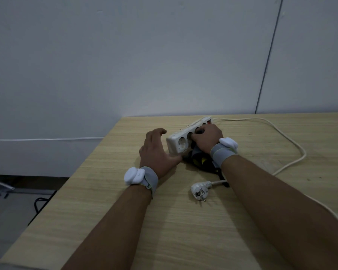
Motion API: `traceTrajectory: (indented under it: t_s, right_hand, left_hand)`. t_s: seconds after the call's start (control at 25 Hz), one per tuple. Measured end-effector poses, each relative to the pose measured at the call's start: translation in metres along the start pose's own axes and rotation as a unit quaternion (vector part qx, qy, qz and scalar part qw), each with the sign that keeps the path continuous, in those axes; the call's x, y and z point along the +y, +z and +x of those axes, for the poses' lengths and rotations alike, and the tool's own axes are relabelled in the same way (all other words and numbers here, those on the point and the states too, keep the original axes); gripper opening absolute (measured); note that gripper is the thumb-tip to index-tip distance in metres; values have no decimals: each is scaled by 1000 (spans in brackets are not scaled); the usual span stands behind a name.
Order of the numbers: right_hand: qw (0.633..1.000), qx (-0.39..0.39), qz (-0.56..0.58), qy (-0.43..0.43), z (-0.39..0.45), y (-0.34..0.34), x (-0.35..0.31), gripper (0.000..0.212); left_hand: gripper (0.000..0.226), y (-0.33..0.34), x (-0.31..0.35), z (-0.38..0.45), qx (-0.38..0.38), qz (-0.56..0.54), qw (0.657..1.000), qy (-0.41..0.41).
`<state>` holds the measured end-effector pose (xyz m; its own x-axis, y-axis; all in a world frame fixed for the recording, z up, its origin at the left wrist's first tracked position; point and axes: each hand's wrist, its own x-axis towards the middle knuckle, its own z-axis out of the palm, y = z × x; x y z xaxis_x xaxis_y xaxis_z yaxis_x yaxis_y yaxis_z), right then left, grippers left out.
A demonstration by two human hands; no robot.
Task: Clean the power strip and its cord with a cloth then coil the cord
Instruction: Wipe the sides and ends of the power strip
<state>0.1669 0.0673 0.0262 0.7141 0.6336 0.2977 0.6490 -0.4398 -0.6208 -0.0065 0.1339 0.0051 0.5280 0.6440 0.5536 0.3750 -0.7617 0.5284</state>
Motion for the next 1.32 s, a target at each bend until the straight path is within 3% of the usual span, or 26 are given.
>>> traceTrajectory:
  t_s: [0.12, 0.32, 0.52, 0.64, 0.76, 0.92, 1.0, 1.08, 1.16, 1.32]
  right_hand:
    - [999, 21, 32, 0, -3, 0, 4, 28]
    - [997, 30, 73, -4, -12, 0, 8, 20]
    - [995, -94, -13, -4, -7, -20, 5, 29]
    - [992, -117, -49, -9, 0, -47, 0, 32]
    - [993, -101, 18, -51, 4, -67, -4, 26]
    - [994, -90, 55, -32, 6, -72, -2, 24]
    - [998, -34, 28, -41, 4, -68, -4, 22]
    - [994, 49, 34, -91, -3, -60, -12, 18]
    - [984, 85, 55, -148, -14, -50, -24, 19]
    - [971, 50, 57, -226, -33, -23, -37, 21]
  left_hand:
    - [78, -1, 4, -1, -7, -103, 991, -83]
    - [43, 4, 8, 1, -5, -150, 978, -144]
    - [31, 2, 2, -2, 5, -165, 977, -135]
    - [30, 2, 0, -3, 3, -162, 978, -128]
    - [29, 2, -1, -3, -5, -159, 979, -128]
    - [29, 0, -2, -5, -9, -148, 982, -119]
    - [29, 0, -2, -4, -10, -146, 983, -114]
    - [30, 1, -2, -4, -10, -138, 985, -105]
    - [31, 2, -1, -4, -12, -130, 987, -95]
    - [32, 2, -2, -3, -7, -124, 990, -73]
